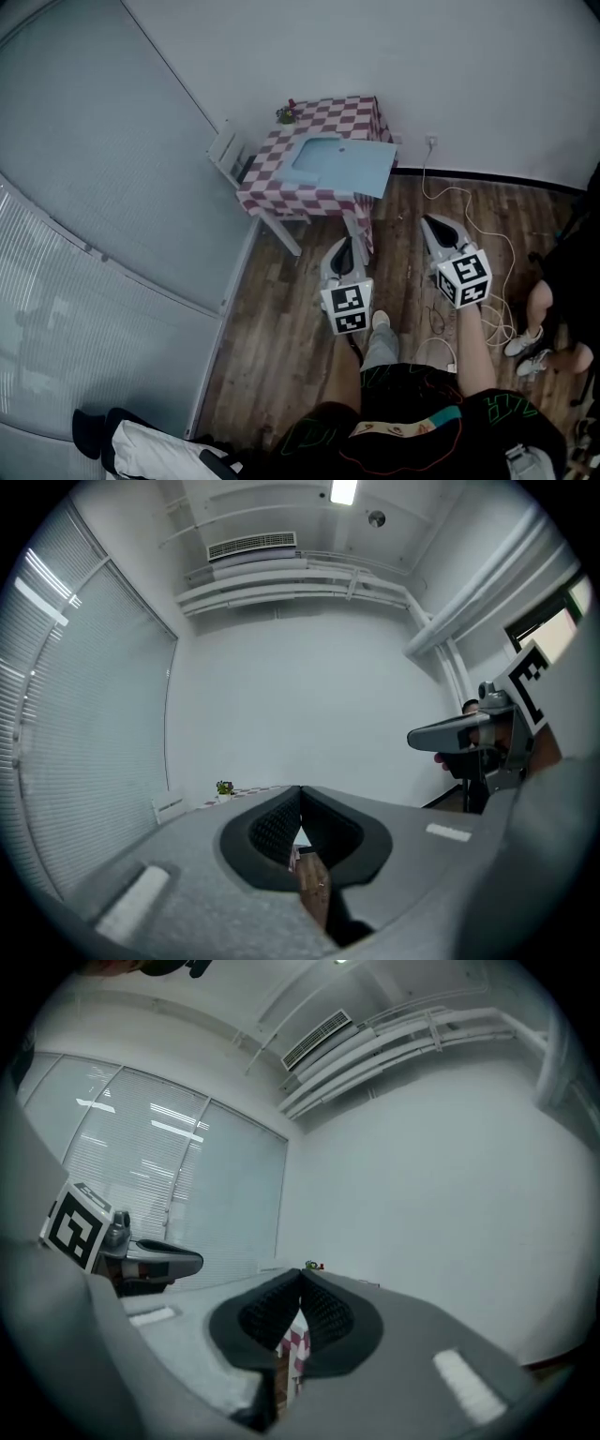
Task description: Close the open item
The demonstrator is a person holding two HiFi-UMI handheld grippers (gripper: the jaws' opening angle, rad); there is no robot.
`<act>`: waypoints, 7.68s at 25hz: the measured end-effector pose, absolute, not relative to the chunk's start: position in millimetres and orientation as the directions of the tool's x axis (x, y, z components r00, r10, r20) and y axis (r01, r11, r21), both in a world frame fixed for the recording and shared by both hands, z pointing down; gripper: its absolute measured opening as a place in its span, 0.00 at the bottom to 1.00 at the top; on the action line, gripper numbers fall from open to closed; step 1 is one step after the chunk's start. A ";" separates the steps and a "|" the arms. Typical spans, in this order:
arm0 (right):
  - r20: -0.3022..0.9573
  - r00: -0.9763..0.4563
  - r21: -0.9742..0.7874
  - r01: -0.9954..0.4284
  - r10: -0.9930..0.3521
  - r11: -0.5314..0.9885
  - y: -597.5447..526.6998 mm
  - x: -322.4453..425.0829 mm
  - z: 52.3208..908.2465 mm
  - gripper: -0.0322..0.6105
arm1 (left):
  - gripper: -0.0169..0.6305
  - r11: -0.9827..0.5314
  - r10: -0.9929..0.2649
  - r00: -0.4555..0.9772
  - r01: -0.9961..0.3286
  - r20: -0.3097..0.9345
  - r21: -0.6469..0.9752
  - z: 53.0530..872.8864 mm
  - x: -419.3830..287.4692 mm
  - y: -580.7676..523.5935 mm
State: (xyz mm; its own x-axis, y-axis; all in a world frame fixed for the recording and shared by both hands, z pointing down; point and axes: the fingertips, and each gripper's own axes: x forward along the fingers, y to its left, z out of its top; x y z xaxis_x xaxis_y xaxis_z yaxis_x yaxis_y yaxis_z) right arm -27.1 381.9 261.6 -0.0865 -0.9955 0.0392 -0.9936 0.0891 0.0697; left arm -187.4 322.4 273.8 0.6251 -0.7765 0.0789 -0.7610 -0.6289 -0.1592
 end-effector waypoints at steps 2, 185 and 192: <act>0.043 -0.081 0.064 -0.994 -0.996 0.084 375.3 -21.3 265.5 0.05 | 0.04 -0.638 -0.769 0.633 -0.753 0.086 -0.160 277.7 -179.4 315.5; 0.436 -0.735 0.869 0.195 -0.518 0.455 -262.6 23.4 379.5 0.10 | 0.08 -0.432 -0.801 -0.073 -0.618 0.595 -0.657 388.1 -51.7 -196.0; 0.456 -0.731 0.851 0.190 -0.508 0.490 -302.2 -3.6 390.4 0.10 | 0.09 -0.436 -0.780 -0.091 -0.630 0.619 -0.642 394.7 -79.9 -237.1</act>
